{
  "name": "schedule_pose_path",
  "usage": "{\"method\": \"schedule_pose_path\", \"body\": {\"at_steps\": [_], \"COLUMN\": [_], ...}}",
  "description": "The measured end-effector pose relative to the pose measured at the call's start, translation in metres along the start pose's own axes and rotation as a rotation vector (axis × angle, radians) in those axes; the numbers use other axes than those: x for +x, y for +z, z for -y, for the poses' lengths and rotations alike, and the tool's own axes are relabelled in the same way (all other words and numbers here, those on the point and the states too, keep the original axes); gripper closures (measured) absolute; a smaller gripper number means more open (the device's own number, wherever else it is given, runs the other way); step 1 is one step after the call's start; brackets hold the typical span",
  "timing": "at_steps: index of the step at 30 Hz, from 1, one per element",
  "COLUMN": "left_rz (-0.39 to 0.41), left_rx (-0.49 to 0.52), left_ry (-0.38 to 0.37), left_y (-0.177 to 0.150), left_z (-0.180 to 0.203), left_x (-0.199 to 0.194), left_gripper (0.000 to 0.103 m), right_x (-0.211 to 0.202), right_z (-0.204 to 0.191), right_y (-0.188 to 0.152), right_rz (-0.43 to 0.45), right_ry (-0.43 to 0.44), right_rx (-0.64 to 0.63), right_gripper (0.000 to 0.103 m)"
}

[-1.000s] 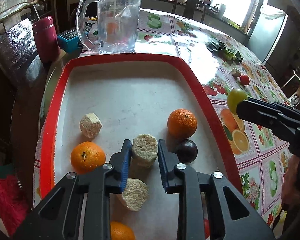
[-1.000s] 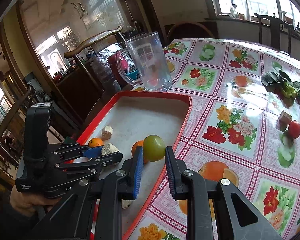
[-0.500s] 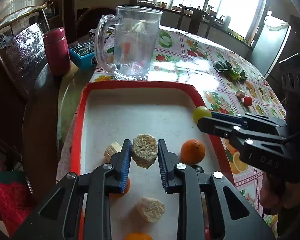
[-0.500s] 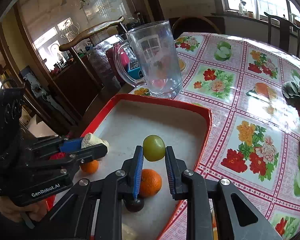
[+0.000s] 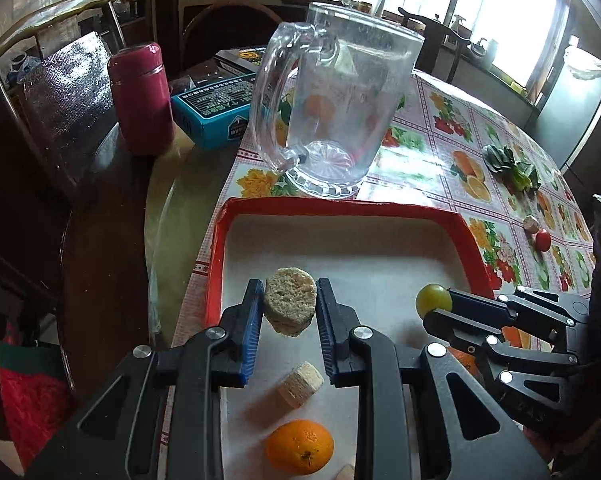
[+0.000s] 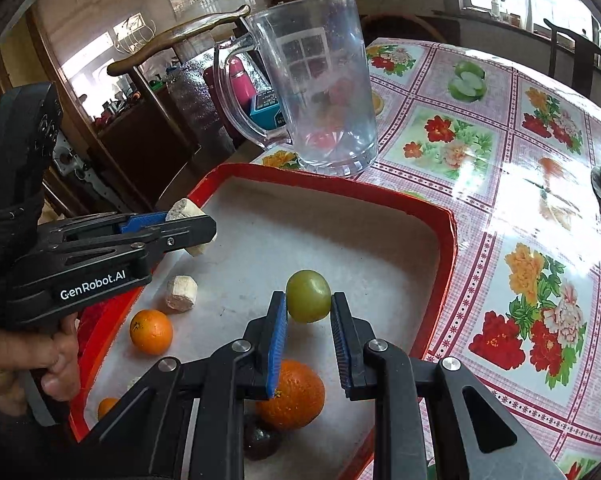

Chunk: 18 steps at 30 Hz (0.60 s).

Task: Organize fruits
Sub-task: 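Open the right tool to drop the tomato while the left drops the cylinder, then move both open tools back over the table toward the red tomato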

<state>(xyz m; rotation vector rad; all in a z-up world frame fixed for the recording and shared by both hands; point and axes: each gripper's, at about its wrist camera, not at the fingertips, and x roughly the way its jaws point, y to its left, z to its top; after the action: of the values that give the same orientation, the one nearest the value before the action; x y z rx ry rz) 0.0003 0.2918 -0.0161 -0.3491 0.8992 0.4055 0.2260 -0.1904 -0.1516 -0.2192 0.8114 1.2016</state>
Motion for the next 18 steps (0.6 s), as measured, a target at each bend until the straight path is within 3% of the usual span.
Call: {"method": "schedule_pose_path", "body": {"at_steps": [9, 14, 18], "left_rz": [-0.056, -0.068, -0.063], "left_rx": [-0.022, -0.046, -0.042], "left_ry": [0.010, 0.020, 0.019], "left_y": [-0.007, -0.010, -0.015], "left_z": [-0.003, -0.006, -0.004], "left_x": [0.016, 0.013, 0.004], "left_gripper": [0.079, 0.069, 0.061], "right_x": [0.004, -0.004, -0.021], "right_z": [-0.002, -0.003, -0.005], "right_y": [-0.003, -0.005, -0.008], "right_rz": [-0.010, 0.004, 0.033], "right_ry": [-0.014, -0.026, -0.022], "right_rx": [-0.014, -0.015, -0.014], "right_gripper": [0.077, 0.076, 0.070]}}
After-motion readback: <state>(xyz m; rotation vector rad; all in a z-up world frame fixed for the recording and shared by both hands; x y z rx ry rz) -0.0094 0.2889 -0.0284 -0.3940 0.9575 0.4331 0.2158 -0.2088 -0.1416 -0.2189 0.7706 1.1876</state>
